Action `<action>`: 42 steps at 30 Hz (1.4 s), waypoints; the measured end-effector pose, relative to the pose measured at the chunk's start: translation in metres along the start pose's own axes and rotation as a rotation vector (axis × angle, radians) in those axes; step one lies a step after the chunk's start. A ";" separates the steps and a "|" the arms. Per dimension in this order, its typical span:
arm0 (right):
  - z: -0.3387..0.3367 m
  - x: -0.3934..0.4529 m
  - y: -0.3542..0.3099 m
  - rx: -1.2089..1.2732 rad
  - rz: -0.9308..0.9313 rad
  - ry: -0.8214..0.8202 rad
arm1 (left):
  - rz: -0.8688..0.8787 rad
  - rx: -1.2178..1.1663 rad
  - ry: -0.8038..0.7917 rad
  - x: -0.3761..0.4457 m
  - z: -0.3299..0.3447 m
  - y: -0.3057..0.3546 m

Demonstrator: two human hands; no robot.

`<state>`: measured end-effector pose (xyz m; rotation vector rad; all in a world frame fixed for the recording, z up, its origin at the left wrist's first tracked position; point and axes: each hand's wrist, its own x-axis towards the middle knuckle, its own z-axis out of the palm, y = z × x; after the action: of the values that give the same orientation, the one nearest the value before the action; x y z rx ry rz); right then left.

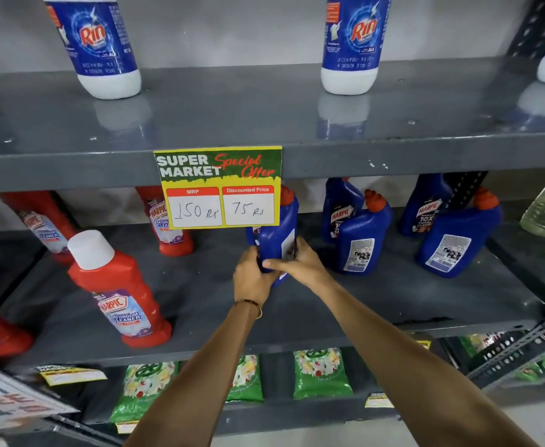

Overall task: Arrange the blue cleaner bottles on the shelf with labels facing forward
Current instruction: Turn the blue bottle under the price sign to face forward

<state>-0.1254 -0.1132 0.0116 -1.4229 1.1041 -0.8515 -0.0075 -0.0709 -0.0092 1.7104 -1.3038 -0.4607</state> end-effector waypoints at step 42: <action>-0.034 0.010 -0.001 0.175 0.066 -0.240 | -0.296 -0.219 -0.125 0.006 -0.002 -0.032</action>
<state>-0.1535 -0.1338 0.0172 -1.2976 0.8680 -0.6921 0.0139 -0.0748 -0.0330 1.7139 -1.0440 -0.8627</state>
